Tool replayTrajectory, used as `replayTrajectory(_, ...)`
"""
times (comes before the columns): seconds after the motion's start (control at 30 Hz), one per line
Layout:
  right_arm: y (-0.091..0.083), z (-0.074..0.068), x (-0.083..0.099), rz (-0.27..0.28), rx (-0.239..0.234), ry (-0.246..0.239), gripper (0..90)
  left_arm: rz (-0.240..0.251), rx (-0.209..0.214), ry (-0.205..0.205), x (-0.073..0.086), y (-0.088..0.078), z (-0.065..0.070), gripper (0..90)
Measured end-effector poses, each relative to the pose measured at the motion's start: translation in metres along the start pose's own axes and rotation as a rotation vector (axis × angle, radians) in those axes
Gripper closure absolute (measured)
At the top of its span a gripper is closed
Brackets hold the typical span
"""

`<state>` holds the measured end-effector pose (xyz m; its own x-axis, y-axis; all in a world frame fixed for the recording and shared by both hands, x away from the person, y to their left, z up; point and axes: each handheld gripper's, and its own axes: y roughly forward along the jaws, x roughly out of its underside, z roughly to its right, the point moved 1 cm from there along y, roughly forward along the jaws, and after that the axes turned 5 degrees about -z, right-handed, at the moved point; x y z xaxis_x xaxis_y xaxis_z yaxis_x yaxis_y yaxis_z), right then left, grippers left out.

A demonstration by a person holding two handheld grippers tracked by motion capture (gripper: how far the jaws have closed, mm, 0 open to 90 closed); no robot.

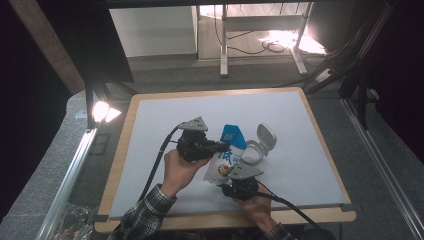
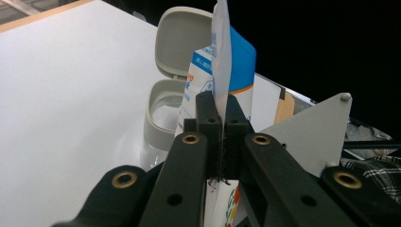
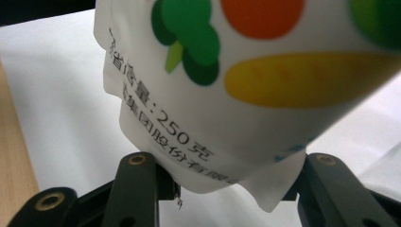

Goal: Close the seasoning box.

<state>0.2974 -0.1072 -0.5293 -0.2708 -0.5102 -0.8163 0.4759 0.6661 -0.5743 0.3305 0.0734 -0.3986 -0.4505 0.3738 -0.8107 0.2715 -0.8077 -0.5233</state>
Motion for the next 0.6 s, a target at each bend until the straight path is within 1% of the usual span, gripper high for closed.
replayTrajectory(0.07, -0.001, 0.001, 0.000, 0.000, -0.016, 0.003, 56.3, -0.001, -0.003, -0.003, 0.000, 0.001, -0.002, 89.6)
replayTrajectory(0.1, -0.002, 0.000, 0.000, -0.004, -0.027, 0.018, 56.3, 0.001, -0.003, -0.005, -0.001, 0.001, -0.003, 89.6)
replayTrajectory(0.13, -0.002, 0.001, 0.000, 0.003, -0.030, 0.009, 56.3, -0.001, -0.003, -0.006, -0.001, 0.002, -0.004, 89.5)
replayTrajectory(0.17, -0.003, 0.001, 0.000, 0.000, -0.043, 0.012, 56.3, 0.000, -0.003, -0.007, -0.001, 0.003, -0.005, 89.5)
replayTrajectory(0.23, -0.003, 0.001, 0.001, 0.000, -0.051, 0.013, 56.4, -0.004, -0.004, -0.007, -0.001, 0.004, -0.006, 89.5)
replayTrajectory(0.33, -0.004, 0.001, 0.002, -0.010, -0.074, 0.026, 56.4, -0.010, -0.005, 0.001, -0.001, 0.007, -0.005, 89.5)
replayTrajectory(0.43, -0.006, 0.002, 0.004, -0.019, -0.096, 0.037, 56.4, -0.021, -0.009, 0.025, -0.002, 0.011, -0.005, 89.4)
replayTrajectory(0.5, -0.007, 0.003, 0.005, -0.026, -0.121, 0.044, 56.4, -0.021, -0.008, 0.035, -0.002, 0.013, -0.005, 89.4)
replayTrajectory(0.6, -0.009, 0.004, 0.006, -0.026, -0.137, 0.050, 56.3, -0.025, -0.009, 0.047, -0.003, 0.015, -0.005, 89.4)
